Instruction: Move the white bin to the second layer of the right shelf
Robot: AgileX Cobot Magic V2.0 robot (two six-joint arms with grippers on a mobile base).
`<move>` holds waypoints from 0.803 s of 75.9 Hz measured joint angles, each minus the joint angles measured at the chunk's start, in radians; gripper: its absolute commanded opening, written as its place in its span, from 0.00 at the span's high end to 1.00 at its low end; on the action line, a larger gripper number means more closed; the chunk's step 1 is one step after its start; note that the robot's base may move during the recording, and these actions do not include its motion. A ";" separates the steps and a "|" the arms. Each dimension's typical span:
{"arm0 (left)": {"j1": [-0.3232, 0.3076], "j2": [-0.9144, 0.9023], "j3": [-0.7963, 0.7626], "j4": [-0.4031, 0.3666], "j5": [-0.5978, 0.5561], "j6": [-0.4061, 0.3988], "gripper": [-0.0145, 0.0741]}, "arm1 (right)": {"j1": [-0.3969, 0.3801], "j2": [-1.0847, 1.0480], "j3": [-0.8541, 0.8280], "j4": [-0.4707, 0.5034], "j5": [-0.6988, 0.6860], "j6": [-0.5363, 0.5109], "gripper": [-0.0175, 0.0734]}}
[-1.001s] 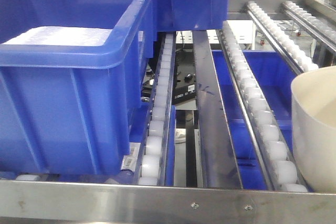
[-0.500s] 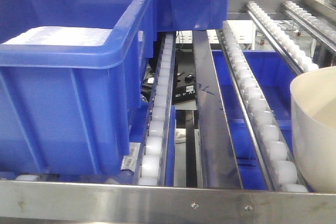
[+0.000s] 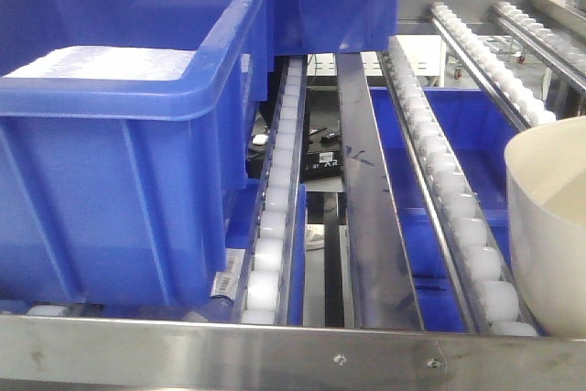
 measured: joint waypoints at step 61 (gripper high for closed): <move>0.000 0.000 0.000 0.000 0.000 0.000 0.74 | 0.026 -0.111 0.151 -0.011 -0.079 0.084 0.75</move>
